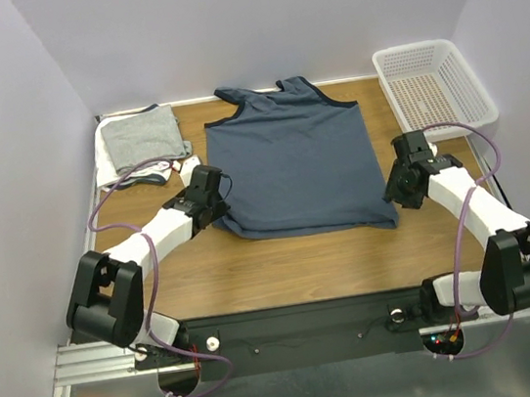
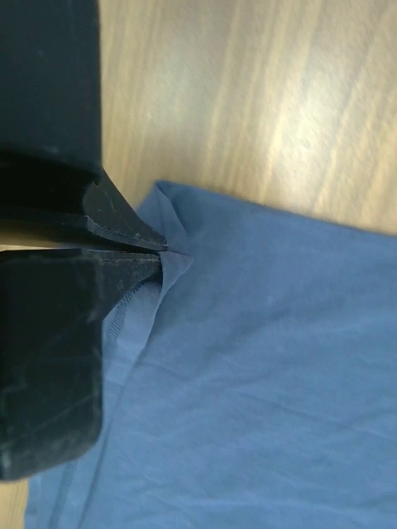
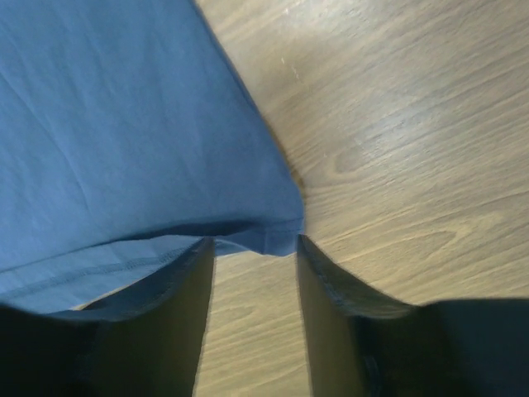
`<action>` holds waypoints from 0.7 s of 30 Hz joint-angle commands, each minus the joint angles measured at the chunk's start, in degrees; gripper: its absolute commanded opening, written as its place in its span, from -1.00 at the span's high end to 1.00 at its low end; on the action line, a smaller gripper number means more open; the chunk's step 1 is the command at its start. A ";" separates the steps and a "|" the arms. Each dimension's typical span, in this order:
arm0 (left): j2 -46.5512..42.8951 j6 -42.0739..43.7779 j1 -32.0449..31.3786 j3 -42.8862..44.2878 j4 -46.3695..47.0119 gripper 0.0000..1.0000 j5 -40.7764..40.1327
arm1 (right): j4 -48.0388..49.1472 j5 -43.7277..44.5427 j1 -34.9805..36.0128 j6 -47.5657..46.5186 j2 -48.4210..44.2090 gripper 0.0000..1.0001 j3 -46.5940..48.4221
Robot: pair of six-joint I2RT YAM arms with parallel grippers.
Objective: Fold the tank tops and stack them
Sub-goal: Fold the tank top
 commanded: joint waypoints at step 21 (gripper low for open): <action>0.60 -1.13 5.29 3.60 6.78 0.99 6.37 | -8.58 -3.58 -0.02 0.25 10.41 0.01 2.45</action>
